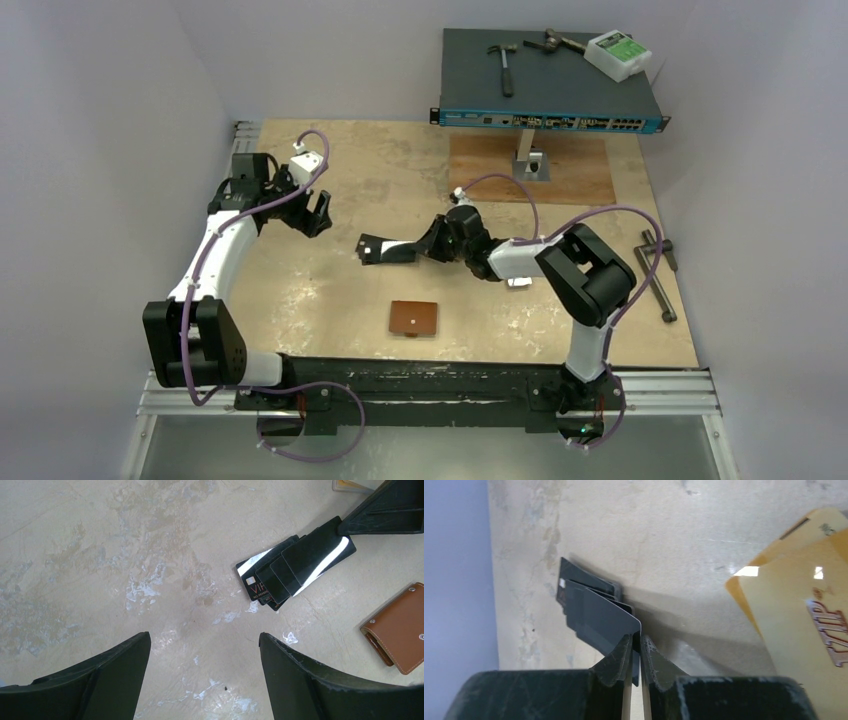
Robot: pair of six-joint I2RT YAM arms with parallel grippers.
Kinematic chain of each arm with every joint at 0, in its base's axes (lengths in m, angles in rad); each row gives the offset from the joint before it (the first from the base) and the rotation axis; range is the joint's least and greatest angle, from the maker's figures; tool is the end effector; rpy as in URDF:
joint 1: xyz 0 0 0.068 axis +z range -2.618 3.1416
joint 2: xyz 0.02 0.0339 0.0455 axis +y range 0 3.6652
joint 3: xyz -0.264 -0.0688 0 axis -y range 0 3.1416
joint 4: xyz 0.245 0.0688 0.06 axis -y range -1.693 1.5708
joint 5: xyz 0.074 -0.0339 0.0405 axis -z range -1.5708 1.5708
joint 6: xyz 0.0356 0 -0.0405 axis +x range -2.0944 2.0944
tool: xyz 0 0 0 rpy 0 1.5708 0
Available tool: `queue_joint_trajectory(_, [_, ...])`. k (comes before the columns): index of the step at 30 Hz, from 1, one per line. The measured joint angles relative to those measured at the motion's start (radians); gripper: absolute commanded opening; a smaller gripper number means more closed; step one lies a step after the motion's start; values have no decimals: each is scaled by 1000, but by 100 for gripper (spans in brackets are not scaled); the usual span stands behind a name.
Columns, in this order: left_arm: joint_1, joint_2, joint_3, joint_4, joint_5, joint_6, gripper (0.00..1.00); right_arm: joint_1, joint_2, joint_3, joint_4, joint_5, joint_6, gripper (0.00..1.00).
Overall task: Put the credit cards into the card holder
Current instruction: Pick up the credit card from the center of the board.
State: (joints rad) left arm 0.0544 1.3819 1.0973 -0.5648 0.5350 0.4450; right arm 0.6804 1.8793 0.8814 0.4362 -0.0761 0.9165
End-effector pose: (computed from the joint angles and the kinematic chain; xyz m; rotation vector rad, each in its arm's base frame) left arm 0.2921 -0.0023 0.2830 0.6774 2.2029 -0.3951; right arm 0.2906 0.2387 0.1334 0.2235 2.2965 0.9737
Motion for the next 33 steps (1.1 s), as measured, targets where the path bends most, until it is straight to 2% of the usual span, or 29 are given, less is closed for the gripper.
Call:
queue_joint_trajectory(12, [0,0,0,-10,19,-17,79,0,-61,-1,93,-76,0,0])
queue_joint_trajectory(19, [0,0,8,-60,84,-40,78,-1,-62,4,116,-131,-12,0])
queue_joint_trajectory(25, [0,2,51,-115,213,-28,77,-5,-75,77,69,-234,-104,0])
queue_joint_trajectory(29, [0,2,81,-200,341,38,78,-8,-105,134,0,-346,-206,0])
queue_joint_trajectory(33, [-10,2,107,-289,430,107,72,-8,-142,175,-82,-486,-296,0])
